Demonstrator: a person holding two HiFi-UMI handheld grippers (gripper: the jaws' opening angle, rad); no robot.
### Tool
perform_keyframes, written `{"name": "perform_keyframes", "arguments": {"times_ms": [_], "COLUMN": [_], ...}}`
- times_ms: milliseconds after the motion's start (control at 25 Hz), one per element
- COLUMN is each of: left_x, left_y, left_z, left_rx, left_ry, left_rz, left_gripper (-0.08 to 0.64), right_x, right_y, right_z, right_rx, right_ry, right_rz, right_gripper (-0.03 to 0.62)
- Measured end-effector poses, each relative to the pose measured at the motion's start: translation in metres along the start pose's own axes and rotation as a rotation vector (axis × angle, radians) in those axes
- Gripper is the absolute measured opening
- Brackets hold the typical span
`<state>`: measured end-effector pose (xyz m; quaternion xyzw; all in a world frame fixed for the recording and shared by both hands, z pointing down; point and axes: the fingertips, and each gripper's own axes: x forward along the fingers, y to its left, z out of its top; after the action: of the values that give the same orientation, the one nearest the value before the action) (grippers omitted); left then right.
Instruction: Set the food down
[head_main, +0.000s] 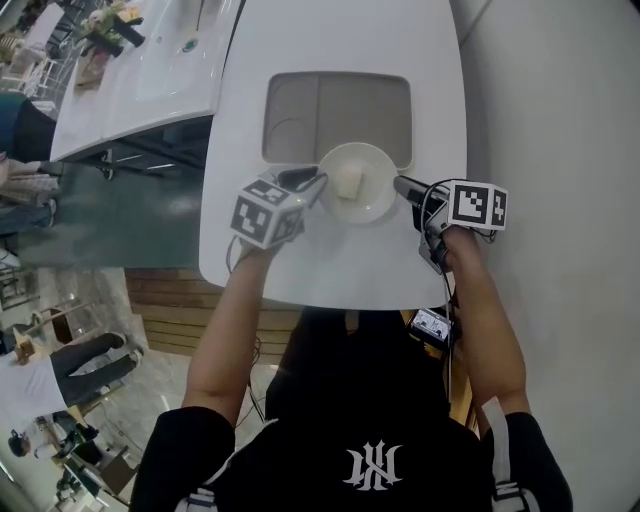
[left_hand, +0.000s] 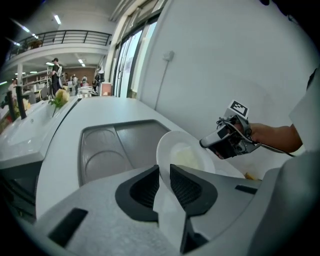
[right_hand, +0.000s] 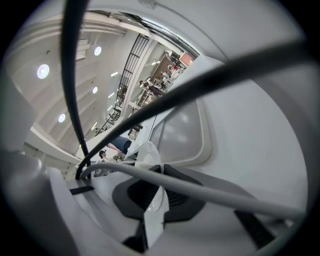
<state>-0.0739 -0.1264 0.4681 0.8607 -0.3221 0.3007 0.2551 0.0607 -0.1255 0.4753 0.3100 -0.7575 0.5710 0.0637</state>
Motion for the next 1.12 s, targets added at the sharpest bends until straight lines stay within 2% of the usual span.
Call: {"name": "perform_keyframes", "arguments": {"times_ms": [200, 440, 880, 1120], "left_x": [0.012, 0.032, 0.056, 0.075], "left_y": [0.026, 0.052, 0.101, 0.108], "left_z": [0.041, 0.062, 0.075, 0.065], "left_rx": [0.04, 0.043, 0.007, -0.011], "left_ry": [-0.025, -0.027, -0.026, -0.008], "left_rz": [0.018, 0.012, 0.03, 0.028], "left_gripper": [0.062, 0.061, 0.06, 0.06], "right_x": [0.013, 0.032, 0.069, 0.073], "right_y": [-0.001, -0.017, -0.029, -0.038], "right_z": [0.035, 0.061, 0.097, 0.1], "right_rx": [-0.023, -0.013, -0.036, -0.105], "right_ry": [-0.017, -0.027, -0.026, 0.007], "right_rz": [-0.004, -0.022, -0.049, -0.129], "right_gripper": [0.018, 0.018, 0.018, 0.018]}}
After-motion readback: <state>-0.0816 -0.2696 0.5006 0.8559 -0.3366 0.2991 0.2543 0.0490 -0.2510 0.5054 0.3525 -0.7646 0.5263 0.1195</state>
